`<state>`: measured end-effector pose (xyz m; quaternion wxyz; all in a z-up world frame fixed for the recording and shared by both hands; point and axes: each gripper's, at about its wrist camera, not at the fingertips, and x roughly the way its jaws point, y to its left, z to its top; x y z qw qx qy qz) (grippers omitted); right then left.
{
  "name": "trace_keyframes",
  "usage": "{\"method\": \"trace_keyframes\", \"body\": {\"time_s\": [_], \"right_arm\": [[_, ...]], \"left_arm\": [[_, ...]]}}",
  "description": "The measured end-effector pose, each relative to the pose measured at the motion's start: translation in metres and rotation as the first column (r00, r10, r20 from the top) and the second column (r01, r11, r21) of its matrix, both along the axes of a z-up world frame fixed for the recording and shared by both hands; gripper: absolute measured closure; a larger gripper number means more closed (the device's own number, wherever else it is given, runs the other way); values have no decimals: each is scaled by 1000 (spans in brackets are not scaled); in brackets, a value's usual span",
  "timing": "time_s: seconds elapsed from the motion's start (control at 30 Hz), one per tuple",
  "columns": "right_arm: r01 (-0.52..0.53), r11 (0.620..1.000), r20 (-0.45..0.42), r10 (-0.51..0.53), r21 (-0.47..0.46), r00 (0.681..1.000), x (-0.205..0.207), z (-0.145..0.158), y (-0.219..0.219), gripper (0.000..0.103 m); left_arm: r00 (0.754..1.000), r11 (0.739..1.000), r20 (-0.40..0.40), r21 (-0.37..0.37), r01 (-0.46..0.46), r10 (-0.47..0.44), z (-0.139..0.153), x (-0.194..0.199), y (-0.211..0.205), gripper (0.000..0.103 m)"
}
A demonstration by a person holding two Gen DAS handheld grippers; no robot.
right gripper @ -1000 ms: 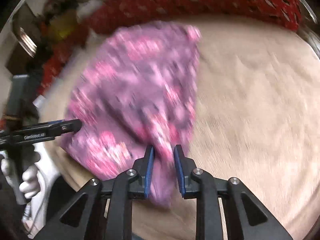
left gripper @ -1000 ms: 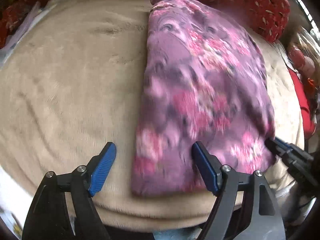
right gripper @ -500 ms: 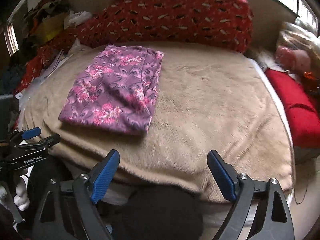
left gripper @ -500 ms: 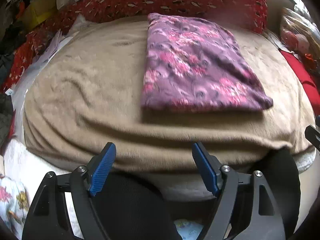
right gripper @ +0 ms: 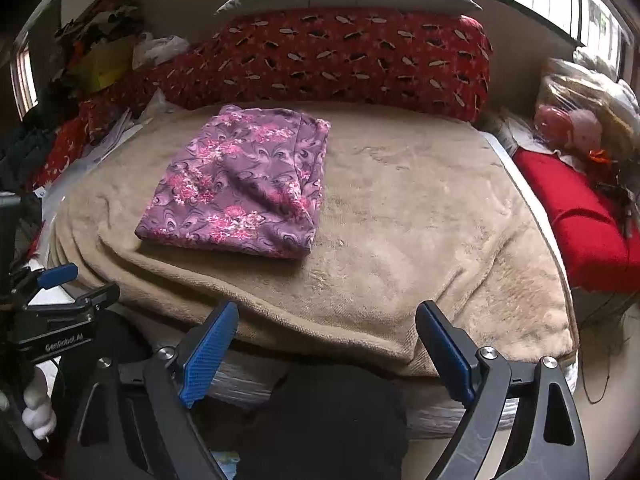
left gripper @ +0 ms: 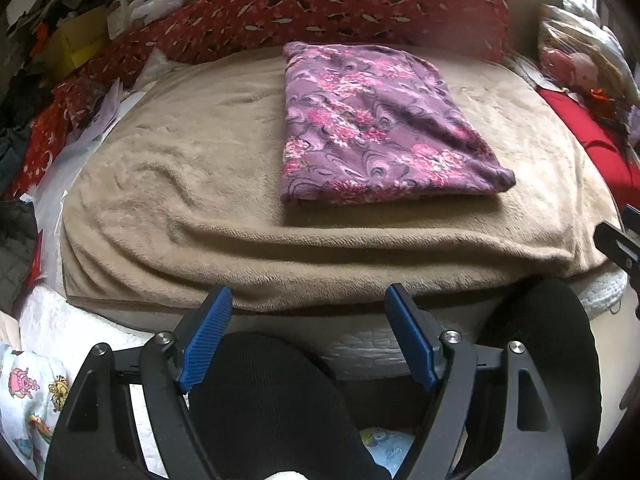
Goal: Fold small clothes
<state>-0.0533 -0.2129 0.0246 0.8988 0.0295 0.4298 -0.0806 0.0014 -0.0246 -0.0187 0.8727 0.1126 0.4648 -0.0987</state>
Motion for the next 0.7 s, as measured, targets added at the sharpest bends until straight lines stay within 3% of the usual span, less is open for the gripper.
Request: {"method": "trace_keyframes", "body": {"time_s": [0.4, 0.7], "right_arm": [[43, 999, 17, -42, -11, 999, -5, 4, -2, 11], [24, 1000, 24, -24, -4, 999, -3, 7, -6, 11]], "left_arm": [[1000, 1000, -11, 7, 29, -29, 0, -11, -2, 24], [999, 999, 13, -15, 44, -44, 17, -19, -3, 24]]}}
